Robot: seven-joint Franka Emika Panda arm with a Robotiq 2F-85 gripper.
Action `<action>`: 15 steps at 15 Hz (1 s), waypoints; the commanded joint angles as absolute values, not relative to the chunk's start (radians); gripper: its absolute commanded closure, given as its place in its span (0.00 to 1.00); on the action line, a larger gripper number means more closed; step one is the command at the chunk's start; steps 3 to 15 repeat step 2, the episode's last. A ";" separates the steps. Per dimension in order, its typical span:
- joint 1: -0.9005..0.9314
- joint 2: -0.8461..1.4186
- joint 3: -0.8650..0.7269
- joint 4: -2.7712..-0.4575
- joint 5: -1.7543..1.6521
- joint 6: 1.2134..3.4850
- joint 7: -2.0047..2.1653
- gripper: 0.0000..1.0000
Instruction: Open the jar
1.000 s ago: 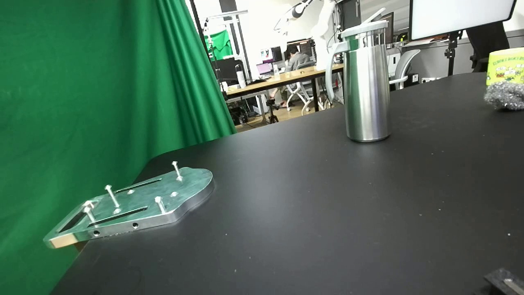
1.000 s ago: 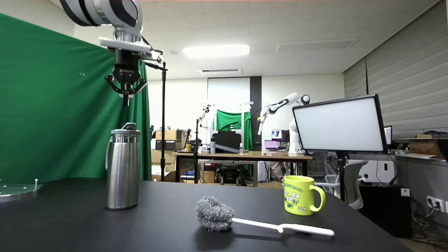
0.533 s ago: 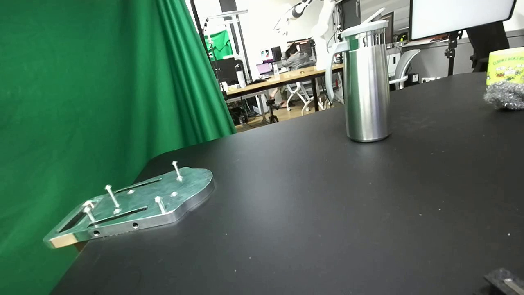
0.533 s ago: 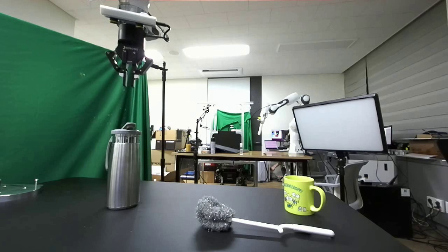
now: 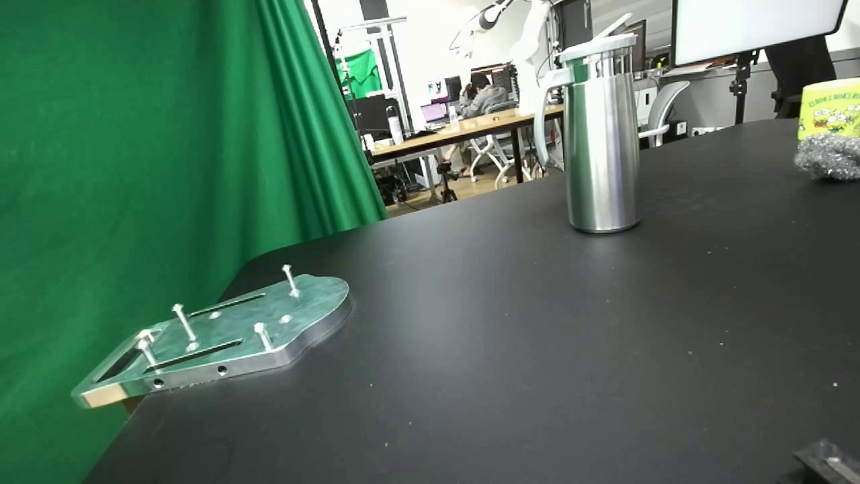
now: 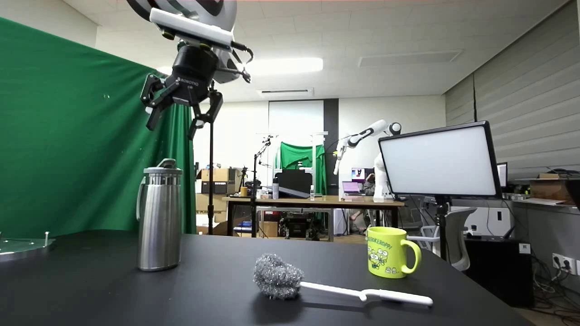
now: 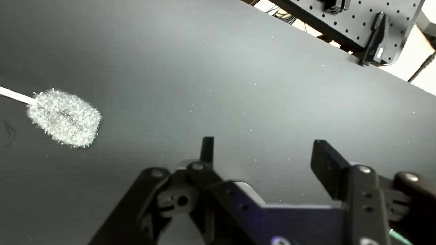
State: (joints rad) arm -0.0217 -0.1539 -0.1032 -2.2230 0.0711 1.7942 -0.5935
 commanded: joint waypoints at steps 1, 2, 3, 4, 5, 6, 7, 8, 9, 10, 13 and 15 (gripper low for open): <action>-0.026 -0.150 -0.102 -2.222 0.073 1.791 -0.596 0.21; -0.026 -0.150 -0.101 -2.222 0.075 1.790 -0.596 0.20; -0.026 -0.150 -0.101 -2.222 0.075 1.790 -0.596 0.20; -0.026 -0.150 -0.101 -2.222 0.075 1.790 -0.596 0.20; -0.026 -0.150 -0.101 -2.222 0.075 1.790 -0.596 0.20; -0.026 -0.150 -0.101 -2.222 0.075 1.790 -0.596 0.20; -0.026 -0.150 -0.101 -2.222 0.075 1.790 -0.596 0.20; -0.026 -0.150 -0.101 -2.222 0.075 1.790 -0.596 0.20; -0.026 -0.150 -0.101 -2.222 0.075 1.790 -0.596 0.20; -0.026 -0.150 -0.101 -2.222 0.075 1.790 -0.596 0.20; -0.026 -0.150 -0.101 -2.222 0.075 1.790 -0.596 0.20; -0.026 -0.150 -0.101 -2.222 0.075 1.790 -0.596 0.20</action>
